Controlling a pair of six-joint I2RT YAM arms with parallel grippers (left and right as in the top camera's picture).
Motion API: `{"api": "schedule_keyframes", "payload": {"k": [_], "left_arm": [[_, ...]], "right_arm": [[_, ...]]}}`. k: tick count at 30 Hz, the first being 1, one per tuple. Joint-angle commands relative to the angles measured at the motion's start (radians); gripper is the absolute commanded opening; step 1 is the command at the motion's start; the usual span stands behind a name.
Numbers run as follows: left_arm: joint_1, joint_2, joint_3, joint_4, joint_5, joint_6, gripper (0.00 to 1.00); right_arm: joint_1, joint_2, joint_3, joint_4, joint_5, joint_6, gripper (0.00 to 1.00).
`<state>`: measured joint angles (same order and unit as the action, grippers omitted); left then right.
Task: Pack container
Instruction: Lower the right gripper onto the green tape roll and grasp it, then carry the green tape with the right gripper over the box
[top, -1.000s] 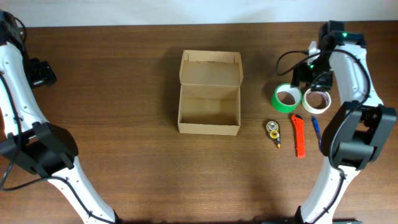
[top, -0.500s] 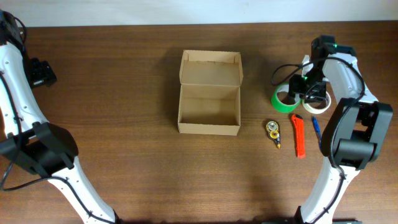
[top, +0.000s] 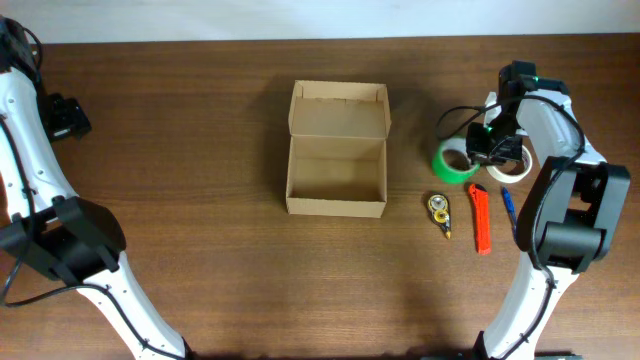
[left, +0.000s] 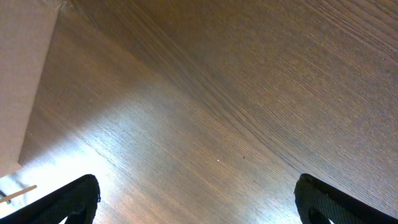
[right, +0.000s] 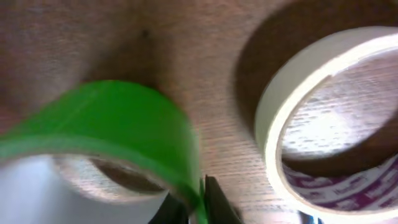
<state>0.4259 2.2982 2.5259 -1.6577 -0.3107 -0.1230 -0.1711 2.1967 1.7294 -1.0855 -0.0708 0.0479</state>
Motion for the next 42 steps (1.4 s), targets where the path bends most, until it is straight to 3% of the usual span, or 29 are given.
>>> {"api": "schedule_keyframes", "payload": {"k": [1,11,22,26,30,37,42], "left_arm": [[0.003,-0.014,-0.006,0.000,-0.006,0.012,1.00],[0.003,-0.014,-0.006,0.000,-0.006,0.012,1.00],[0.003,-0.014,-0.006,0.000,-0.006,0.012,1.00],[0.003,-0.014,-0.006,0.000,-0.006,0.012,1.00],[0.003,-0.014,-0.006,0.000,-0.006,0.012,1.00],[0.003,-0.014,-0.006,0.000,-0.006,0.012,1.00],[0.003,-0.014,-0.006,0.000,-0.006,0.012,1.00]], "right_arm": [[-0.001,0.010,-0.002,0.003,-0.001,0.014,0.04],[0.001,-0.068,0.166,-0.060,-0.068,0.040,0.04],[0.068,-0.137,0.743,-0.455,-0.075,0.100,0.04],[0.176,-0.137,0.872,-0.560,-0.071,0.100,0.04],[0.332,-0.137,0.887,-0.603,-0.037,0.100,0.04],[0.617,-0.124,0.872,-0.549,0.162,0.127,0.04],[0.689,-0.056,0.872,-0.541,0.162,0.126,0.04]]}}
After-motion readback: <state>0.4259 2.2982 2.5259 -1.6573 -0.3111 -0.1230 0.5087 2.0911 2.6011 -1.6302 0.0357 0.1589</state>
